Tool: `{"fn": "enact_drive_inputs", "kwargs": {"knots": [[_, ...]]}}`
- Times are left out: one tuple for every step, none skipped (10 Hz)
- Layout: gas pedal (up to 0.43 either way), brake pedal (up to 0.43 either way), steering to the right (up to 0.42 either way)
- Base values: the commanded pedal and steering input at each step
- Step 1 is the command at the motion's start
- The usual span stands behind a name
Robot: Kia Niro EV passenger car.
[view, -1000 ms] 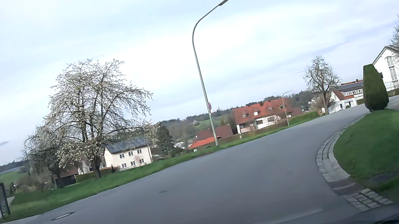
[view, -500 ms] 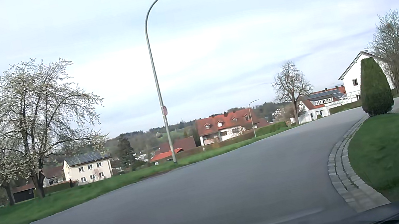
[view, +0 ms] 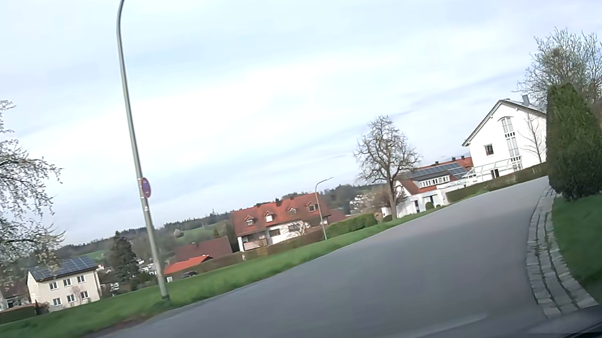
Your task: Follow the waypoints while adhering to traffic rules and regulations
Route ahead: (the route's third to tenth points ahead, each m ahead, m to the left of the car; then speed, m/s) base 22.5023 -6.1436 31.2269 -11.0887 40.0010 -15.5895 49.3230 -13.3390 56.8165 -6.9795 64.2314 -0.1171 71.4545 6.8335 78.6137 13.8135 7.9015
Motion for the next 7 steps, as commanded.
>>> {"fn": "enact_drive_inputs", "kwargs": {"knots": [[0.028,0.000,0.170],[0.039,0.000,0.170],[0.059,0.000,0.171],[0.059,0.000,0.170],[0.067,0.000,0.171],[0.067,0.000,0.171],[0.087,0.000,0.171]]}}
